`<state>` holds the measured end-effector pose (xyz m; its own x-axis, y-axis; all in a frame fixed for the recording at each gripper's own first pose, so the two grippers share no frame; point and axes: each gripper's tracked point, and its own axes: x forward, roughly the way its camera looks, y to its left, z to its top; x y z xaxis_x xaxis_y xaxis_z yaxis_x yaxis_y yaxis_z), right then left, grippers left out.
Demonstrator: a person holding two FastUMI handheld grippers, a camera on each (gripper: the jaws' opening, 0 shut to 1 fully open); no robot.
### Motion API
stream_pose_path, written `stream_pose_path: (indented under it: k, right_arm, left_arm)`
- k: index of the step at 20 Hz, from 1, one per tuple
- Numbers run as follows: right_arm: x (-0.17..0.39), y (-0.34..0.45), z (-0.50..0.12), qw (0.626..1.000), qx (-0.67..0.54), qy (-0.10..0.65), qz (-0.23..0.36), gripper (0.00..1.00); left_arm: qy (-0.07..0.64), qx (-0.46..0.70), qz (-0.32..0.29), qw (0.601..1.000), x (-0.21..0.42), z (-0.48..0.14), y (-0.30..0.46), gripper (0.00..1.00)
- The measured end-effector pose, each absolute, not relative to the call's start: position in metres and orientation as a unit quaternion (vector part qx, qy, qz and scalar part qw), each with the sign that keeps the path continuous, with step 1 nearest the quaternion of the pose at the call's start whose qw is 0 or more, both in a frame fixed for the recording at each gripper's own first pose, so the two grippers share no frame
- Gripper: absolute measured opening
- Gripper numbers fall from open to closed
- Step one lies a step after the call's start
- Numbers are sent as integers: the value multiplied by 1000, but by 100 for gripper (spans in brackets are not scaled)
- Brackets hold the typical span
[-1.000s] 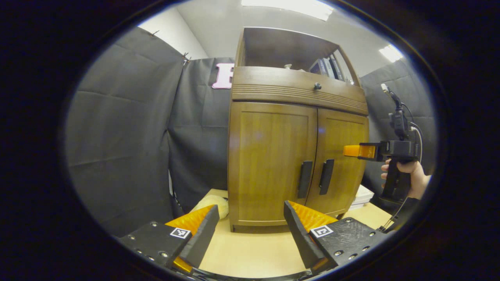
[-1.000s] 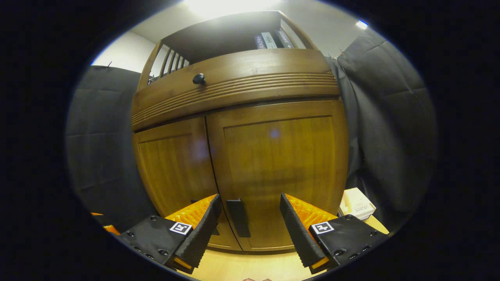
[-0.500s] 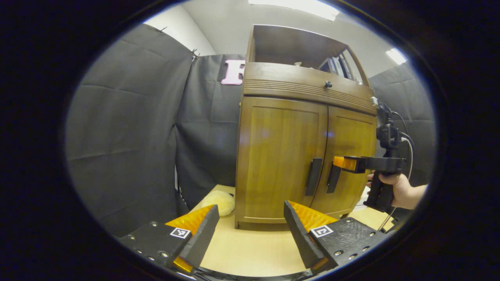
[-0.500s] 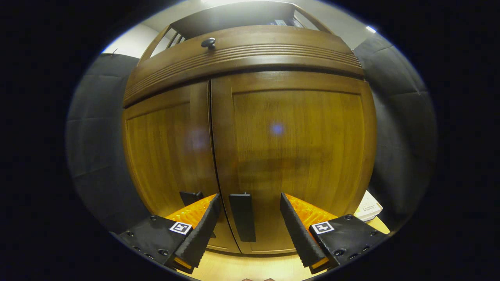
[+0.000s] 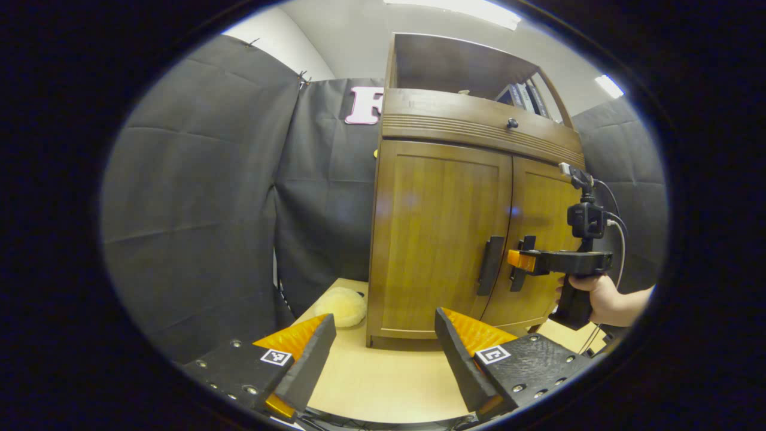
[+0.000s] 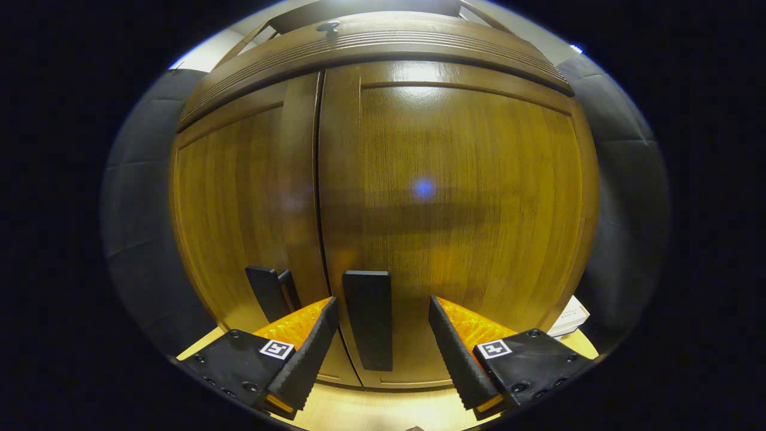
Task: Open the right door of the double-door shoe cabinet with the right hand, and open the left door with the left hand.
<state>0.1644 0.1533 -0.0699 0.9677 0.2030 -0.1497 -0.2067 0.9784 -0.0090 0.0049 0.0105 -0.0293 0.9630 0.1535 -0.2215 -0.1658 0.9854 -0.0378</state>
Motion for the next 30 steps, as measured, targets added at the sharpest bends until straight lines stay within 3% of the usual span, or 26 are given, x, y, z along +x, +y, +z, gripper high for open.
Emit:
stream_pose_path:
  k: [4, 7, 10, 11, 12, 16, 30]
  right_arm:
    - [171, 159, -72, 992, -10, 67, 107, 53]
    - [169, 164, -73, 991, -10, 75, 106, 37]
    - [169, 164, -72, 992, -7, 77, 99, 34]
    - [169, 165, -73, 992, -7, 76, 101, 24]
    - [170, 164, -72, 992, -11, 75, 104, 26]
    - [170, 165, -74, 988, -7, 95, 121, 5]
    - [111, 150, -75, 986, -11, 94, 140, 7]
  left_arm:
    - [113, -29, 89, 989, 5, -29, 11, 96]
    - [116, -35, 93, 988, 6, -30, 13, 96]
    - [111, -31, 95, 989, 5, -27, 12, 96]
    - [110, -32, 94, 989, 6, -26, 11, 96]
    - [108, -34, 92, 989, 5, -25, 11, 96]
    - [103, -32, 84, 991, 4, -24, 9, 96]
    - [88, -27, 61, 994, 2, -19, 6, 96]
